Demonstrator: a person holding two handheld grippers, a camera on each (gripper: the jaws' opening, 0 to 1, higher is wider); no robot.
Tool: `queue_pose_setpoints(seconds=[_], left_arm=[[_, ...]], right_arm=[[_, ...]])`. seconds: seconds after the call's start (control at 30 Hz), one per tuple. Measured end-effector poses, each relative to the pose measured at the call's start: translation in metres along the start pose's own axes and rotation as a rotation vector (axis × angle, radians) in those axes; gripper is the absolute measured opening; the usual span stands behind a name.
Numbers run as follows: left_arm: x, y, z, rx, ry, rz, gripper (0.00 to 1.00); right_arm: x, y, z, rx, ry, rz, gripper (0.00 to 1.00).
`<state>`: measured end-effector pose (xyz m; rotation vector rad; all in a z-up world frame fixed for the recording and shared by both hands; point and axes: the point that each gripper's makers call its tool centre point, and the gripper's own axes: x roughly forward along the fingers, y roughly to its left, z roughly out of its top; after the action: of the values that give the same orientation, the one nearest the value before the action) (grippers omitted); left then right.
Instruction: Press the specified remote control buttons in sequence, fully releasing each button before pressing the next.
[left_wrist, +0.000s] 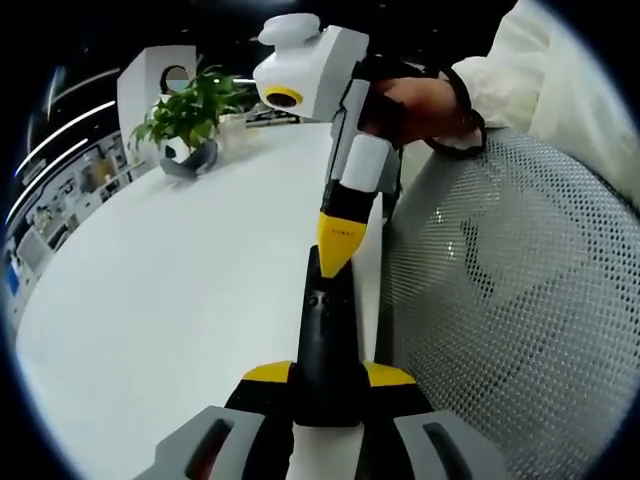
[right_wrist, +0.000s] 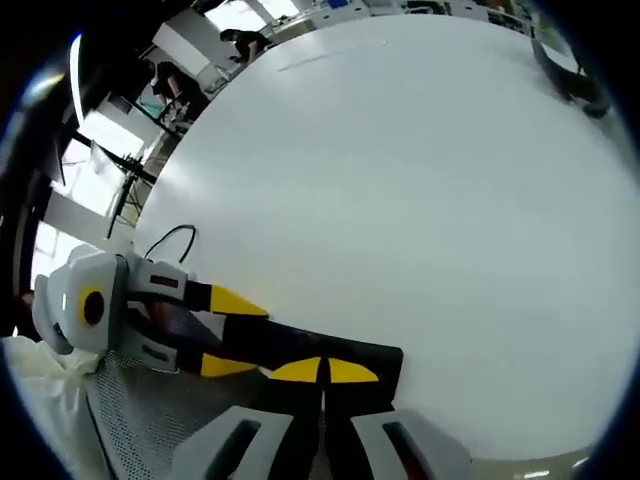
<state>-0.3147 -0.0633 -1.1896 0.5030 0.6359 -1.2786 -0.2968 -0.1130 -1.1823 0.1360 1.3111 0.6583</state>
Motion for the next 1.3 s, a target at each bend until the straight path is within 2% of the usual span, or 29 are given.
queue_pose_setpoints(seconds=[0.3,0.4,0.57,0.7,1.17,1.3], left_arm=[[0.003,-0.006,0.003,0.019,0.012,-0.018,0.24],[0.004,-0.009,0.003,0.048,0.023,-0.027,0.24],[0.004,-0.010,0.004,0.023,0.019,-0.042,0.24],[0.005,-0.010,0.004,0.040,0.017,-0.040,0.24],[0.005,-0.010,0.004,0.033,0.006,-0.042,0.24],[0.005,-0.010,0.004,0.030,0.003,-0.042,0.24]], right_arm=[[0.000,0.009,0.004,0.037,-0.022,0.081,0.00],[0.002,0.010,0.002,0.029,-0.009,0.080,0.00],[0.005,0.014,0.001,0.001,0.003,0.085,0.00],[0.007,0.014,0.000,-0.015,0.013,0.079,0.00],[0.008,0.013,0.000,-0.019,0.003,0.073,0.00],[0.010,0.014,0.000,-0.083,-0.005,0.050,0.00]])
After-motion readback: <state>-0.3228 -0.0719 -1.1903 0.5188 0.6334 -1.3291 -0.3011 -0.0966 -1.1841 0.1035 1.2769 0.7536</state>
